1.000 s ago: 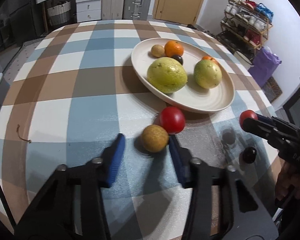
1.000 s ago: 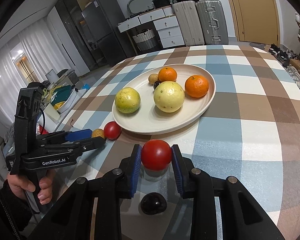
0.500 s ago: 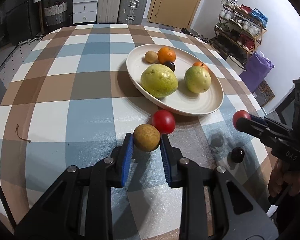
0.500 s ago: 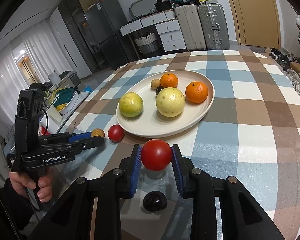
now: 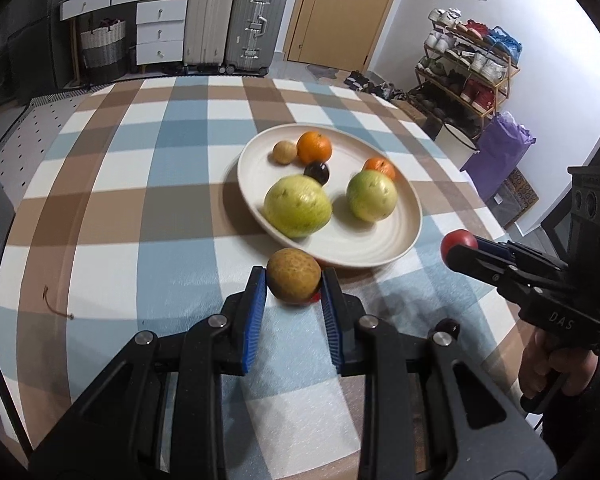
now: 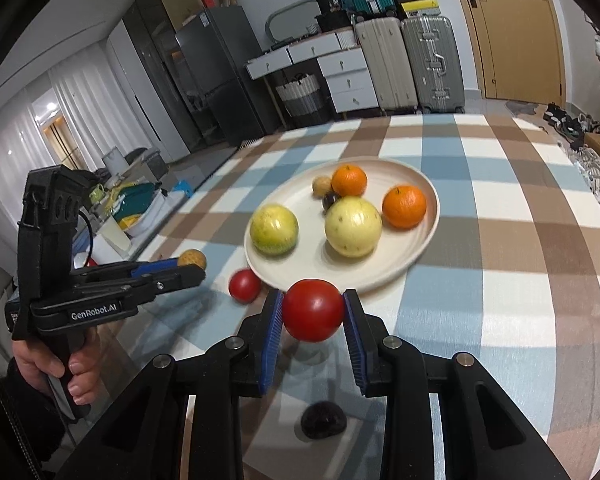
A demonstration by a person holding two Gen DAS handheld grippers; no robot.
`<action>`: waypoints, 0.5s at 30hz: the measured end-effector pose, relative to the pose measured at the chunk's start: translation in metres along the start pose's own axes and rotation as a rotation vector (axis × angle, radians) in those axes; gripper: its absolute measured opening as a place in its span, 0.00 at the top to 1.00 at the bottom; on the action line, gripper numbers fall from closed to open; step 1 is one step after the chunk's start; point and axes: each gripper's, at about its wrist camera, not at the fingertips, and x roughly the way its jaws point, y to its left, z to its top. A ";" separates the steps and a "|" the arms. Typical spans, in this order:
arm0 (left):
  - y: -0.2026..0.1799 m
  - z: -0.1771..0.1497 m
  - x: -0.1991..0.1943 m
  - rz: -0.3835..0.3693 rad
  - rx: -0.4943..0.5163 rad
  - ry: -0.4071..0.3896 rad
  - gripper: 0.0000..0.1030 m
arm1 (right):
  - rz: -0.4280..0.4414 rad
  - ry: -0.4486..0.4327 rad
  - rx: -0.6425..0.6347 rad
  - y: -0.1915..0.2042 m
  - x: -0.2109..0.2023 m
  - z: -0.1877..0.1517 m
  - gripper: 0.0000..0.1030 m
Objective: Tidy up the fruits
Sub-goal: 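Carry the tomato and brown fruit onto the plate and open both grippers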
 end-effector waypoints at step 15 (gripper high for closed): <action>-0.019 0.043 0.011 -0.048 0.033 -0.001 0.76 | -0.004 -0.030 -0.001 -0.005 0.002 0.035 0.71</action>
